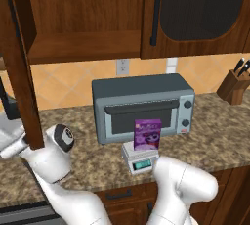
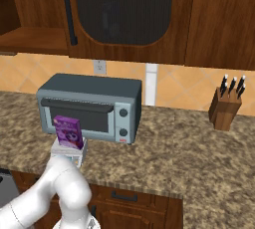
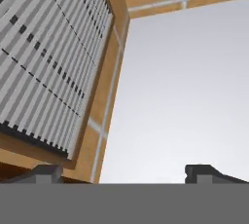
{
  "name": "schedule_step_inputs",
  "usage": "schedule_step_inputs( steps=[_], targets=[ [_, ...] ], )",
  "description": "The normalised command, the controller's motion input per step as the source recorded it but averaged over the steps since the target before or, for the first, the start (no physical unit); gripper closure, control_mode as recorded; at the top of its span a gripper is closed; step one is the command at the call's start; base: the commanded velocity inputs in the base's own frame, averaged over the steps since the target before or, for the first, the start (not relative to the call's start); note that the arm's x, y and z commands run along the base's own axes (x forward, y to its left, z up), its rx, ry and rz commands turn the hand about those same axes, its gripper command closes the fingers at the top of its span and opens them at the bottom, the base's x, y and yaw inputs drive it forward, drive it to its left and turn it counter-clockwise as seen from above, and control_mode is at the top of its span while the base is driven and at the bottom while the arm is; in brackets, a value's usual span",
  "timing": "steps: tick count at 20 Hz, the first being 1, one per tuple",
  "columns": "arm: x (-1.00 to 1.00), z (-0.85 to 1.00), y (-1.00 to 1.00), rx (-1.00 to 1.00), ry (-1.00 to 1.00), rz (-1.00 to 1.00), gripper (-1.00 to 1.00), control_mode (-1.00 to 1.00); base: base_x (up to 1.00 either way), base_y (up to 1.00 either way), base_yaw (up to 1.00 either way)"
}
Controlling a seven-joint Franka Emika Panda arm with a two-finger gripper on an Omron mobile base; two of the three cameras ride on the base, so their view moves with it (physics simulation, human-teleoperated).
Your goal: Pick the cereal and place it on the digital scale for weighing, and close the cabinet.
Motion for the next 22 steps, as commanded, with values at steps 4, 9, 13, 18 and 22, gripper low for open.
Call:
schedule_step_inputs(
  steps=[4, 9, 13, 18, 22],
  targets=[
    [0.0, 0.44, -0.01, 0.47, -0.08, -0.13, -1.0, -1.0, 0.0, 0.0, 0.0],
    [-0.19, 0.35, -0.35, 0.5, -0.03, -0.11, -1.0, -1.0, 0.0, 0.0, 0.0],
    [-0.16, 0.61, -0.62, 0.29, 0.31, -0.01, -1.0, -1.0, 0.0, 0.0, 0.0],
    [-0.04, 0.78, -0.69, 0.25, 0.46, 0.0, -1.0, -1.0, 0.0, 0.0, 0.0],
    [0.0, 0.74, -0.77, 0.23, 0.51, 0.0, -1.0, -1.0, 0.0, 0.0, 0.0]
  ],
)
